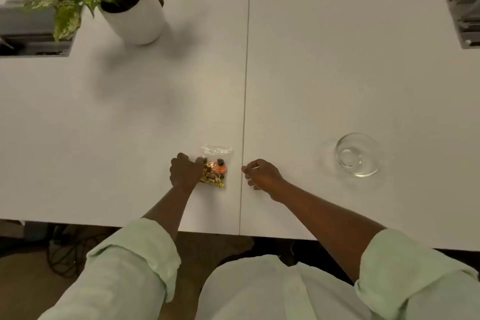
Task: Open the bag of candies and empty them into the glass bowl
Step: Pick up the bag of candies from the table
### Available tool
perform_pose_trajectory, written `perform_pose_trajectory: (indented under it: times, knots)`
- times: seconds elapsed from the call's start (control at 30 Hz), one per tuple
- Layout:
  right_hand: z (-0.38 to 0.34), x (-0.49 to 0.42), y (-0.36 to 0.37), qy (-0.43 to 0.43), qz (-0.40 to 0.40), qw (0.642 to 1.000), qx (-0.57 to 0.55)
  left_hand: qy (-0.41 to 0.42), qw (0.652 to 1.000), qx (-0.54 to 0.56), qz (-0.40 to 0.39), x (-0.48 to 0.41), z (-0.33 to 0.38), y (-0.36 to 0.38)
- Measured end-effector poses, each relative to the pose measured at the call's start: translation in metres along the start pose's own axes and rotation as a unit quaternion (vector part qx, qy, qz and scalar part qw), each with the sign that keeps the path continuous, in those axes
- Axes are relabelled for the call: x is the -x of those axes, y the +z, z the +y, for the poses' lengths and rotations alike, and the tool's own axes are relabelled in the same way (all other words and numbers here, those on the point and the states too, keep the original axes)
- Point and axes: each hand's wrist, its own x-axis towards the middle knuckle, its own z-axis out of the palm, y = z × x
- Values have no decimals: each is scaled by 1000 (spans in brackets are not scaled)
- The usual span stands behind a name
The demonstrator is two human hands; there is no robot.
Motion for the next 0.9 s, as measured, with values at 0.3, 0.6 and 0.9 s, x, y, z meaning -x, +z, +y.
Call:
perform_pose_trajectory:
  times: [0.3,0.6,0.9]
  knots:
    - [-31,-27,44,5,22,999,-38,14,999,27,-27,0,-16,3]
    - [-32,-40,55,-40,99,994,-12,59,994,38,-89,7,-21,8]
    - [-16,-13,17,-136,100,985,46,165,976,-56,-131,8,19,-2]
